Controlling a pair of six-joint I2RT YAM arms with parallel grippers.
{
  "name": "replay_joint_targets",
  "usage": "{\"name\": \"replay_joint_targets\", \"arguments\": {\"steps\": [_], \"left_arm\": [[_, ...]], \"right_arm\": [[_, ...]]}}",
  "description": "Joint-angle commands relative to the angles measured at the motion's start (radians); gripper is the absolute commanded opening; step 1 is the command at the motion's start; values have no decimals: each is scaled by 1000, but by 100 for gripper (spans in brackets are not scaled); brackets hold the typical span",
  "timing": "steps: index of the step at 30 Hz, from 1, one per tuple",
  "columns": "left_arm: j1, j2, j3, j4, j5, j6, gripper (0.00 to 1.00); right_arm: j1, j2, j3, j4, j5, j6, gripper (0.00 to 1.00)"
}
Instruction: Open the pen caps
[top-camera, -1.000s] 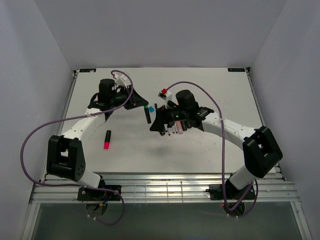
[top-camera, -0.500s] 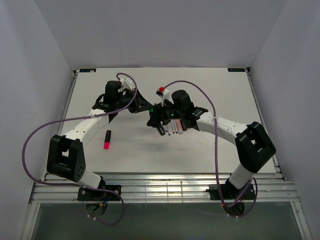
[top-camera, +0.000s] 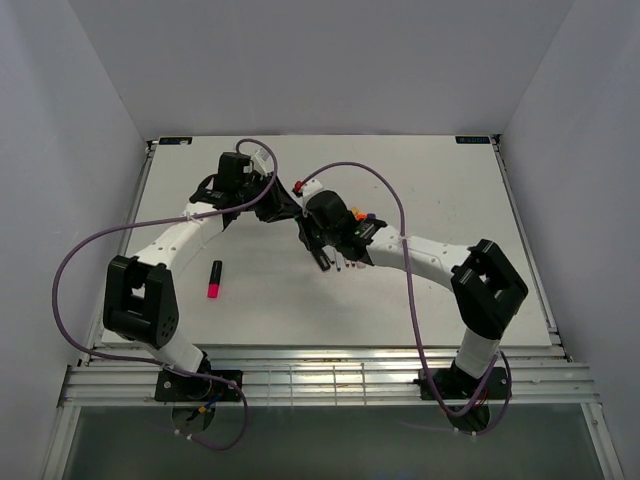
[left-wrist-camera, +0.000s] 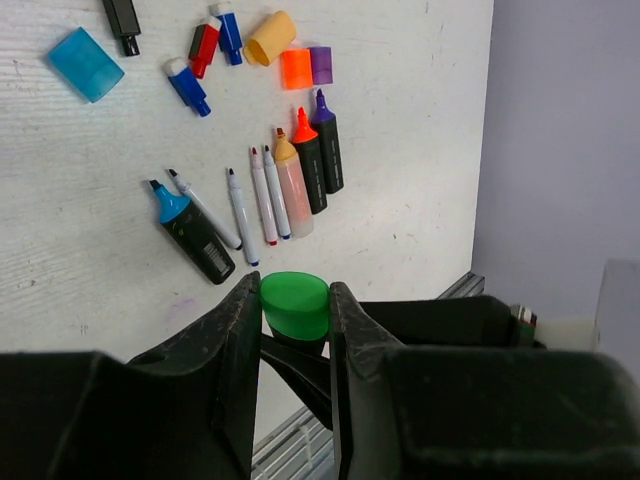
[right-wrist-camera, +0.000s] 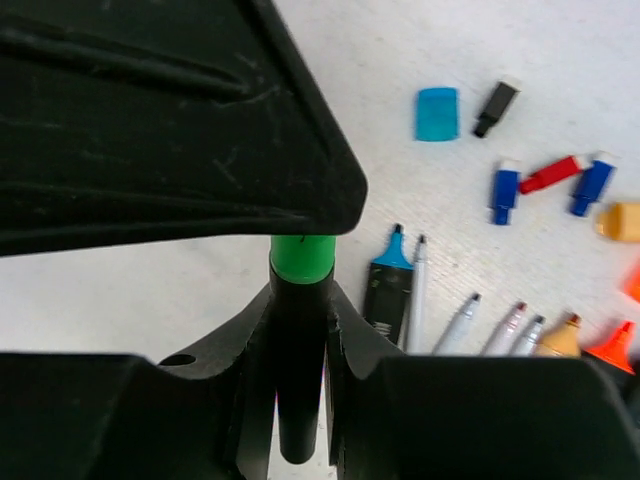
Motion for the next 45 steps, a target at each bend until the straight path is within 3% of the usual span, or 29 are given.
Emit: {"name": "replay_joint_targets", "arguments": {"steps": [1, 4, 6, 9, 10, 12, 13, 14, 22, 27, 30, 32, 33, 34, 37, 45], "left_arm": [[23, 24, 52, -59, -77, 10, 0], [56, 55, 66, -50, -32, 0, 0], [86, 69, 66, -34, -3, -5, 0], [120, 72, 61, -25, 26, -2, 0], [128, 69, 51, -16, 38, -2, 0], [142, 63, 42, -10, 37, 4, 0], [146, 64, 34, -10, 34, 13, 0], [151, 64, 26, -7, 32, 15, 0], [169, 81, -14, 22, 26, 16, 0], [192, 67, -34, 47, 28, -3, 0], [194, 70, -31, 46, 26, 1, 0], [192, 86, -12, 26, 23, 13, 0], [192, 107, -5, 16, 22, 19, 0], [194, 116, 3, 10, 17, 26, 0], [192, 156, 29, -22, -11, 33, 0], [152, 293, 112, -53, -17, 24, 0]], "right_arm": [[103, 16, 29, -88, 423, -136, 8], [154, 10, 2, -85, 540, -176, 8], [154, -18, -40, -58, 511, -179, 8], [114, -74, -84, 5, 284, -185, 8], [94, -93, -136, 37, 62, -156, 8], [16, -133, -192, 169, -166, -106, 8], [-7, -133, -221, 200, -360, -57, 8], [-29, -131, -229, 232, -438, -41, 8], [-75, -59, -241, 381, -895, 83, 8], [-84, -35, -337, 635, -1012, 236, 8], [-84, -24, -344, 627, -964, 264, 8], [-83, -16, -284, 494, -803, 150, 8], [-67, 2, -247, 321, -737, 97, 8], [-57, 13, -173, 248, -579, 51, 8], [-15, 66, -83, 67, -336, -49, 9], [-4, 171, -8, 1, -100, -35, 9]]}}
